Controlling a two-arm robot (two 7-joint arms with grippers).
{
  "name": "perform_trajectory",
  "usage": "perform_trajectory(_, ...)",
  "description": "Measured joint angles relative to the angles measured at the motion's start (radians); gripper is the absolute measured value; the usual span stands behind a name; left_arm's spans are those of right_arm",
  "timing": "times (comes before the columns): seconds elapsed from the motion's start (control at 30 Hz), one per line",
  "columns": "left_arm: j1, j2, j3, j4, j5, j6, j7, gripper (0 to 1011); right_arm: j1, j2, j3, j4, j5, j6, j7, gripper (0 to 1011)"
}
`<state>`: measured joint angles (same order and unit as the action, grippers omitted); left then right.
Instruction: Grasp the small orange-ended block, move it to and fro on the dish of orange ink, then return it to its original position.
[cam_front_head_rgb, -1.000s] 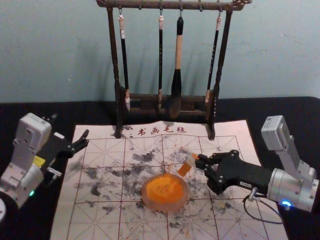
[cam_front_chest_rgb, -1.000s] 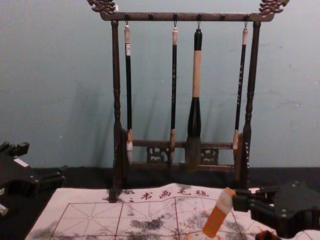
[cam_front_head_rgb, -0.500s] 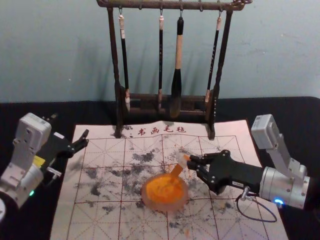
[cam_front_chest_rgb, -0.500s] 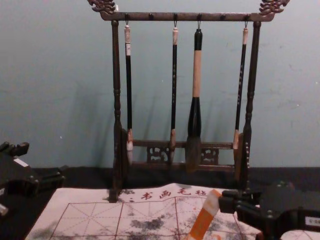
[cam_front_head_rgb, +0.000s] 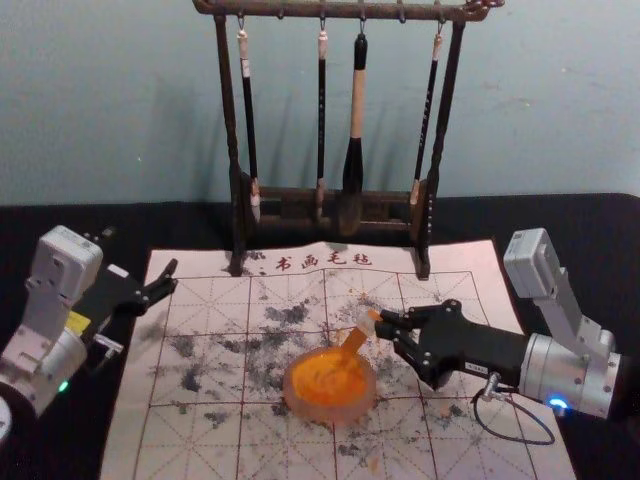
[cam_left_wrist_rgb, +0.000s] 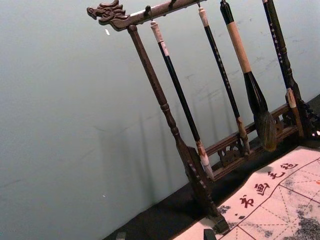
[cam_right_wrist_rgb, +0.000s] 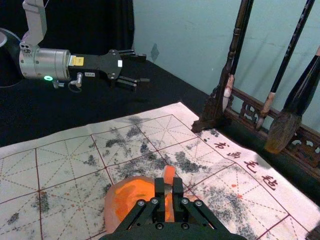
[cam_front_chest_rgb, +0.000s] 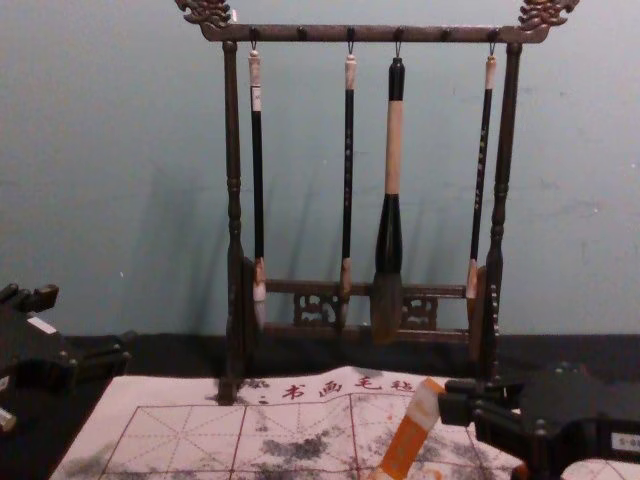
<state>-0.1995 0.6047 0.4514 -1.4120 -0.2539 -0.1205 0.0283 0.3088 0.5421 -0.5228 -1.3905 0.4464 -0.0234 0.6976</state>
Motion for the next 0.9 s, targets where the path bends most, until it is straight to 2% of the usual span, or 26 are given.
perform_trajectory(0.37,0.0,0.0,0.0,0.0,0.0,0.0,0.0,1001,-0.002,0.002,-0.004,-0.001,-0.003,0.0,-0.01,62)
perform_trajectory(0.9,0.0,0.0,0.0,0.0,0.0,0.0,0.0,1001,0.019,-0.008,-0.055,0.015,-0.016,0.007,0.026,62)
